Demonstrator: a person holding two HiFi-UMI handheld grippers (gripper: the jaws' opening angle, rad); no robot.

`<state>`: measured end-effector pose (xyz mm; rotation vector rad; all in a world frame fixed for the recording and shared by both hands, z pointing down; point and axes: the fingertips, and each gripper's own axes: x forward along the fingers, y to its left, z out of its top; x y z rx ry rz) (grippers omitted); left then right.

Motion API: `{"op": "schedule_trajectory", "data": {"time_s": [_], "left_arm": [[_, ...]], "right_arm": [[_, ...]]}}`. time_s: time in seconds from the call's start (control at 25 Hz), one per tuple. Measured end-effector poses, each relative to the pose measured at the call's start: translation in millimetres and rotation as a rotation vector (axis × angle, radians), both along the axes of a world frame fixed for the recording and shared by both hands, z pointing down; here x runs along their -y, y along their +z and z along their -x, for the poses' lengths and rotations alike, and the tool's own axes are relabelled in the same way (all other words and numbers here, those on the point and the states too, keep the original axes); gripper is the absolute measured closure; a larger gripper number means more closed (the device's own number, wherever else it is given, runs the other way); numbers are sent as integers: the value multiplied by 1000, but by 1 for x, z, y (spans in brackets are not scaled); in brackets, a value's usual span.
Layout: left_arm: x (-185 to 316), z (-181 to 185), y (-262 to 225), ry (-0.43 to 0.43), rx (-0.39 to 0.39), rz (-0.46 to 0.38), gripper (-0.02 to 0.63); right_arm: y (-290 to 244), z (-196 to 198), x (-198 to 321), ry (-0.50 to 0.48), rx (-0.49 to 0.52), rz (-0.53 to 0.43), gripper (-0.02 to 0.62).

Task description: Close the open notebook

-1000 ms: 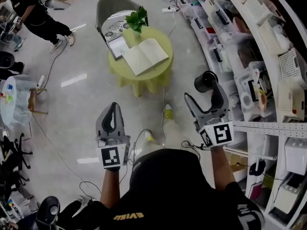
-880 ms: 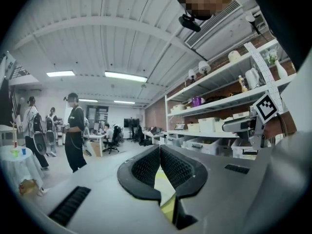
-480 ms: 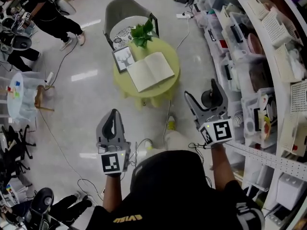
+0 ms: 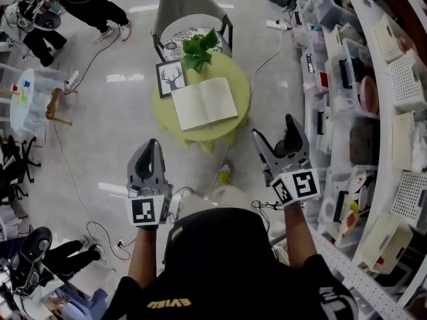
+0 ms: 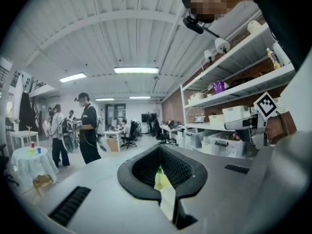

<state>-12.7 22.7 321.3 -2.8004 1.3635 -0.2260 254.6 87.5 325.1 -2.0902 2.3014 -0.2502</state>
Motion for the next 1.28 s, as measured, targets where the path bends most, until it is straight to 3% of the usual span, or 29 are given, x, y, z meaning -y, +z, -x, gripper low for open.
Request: {"op": "schedule_trajectory", "data": {"time_s": [0.16, 0.44, 0.76, 1.04, 1.28], "left_arm": [[8, -11, 14, -51, 51, 5, 588], [20, 5, 31, -132, 49, 36, 588], [27, 23, 60, -145, 22, 75, 589], [53, 32, 87, -92, 5, 138, 588], [76, 44, 117, -65, -40, 198, 588]], "right_arm": [[14, -11, 19, -75, 17, 25, 201], [47, 0, 43, -154, 62, 99, 207], [68, 54, 56, -290, 38, 164, 213], [81, 83, 80, -301, -12, 224, 213], [98, 81, 99, -236, -49, 277, 213]]}}
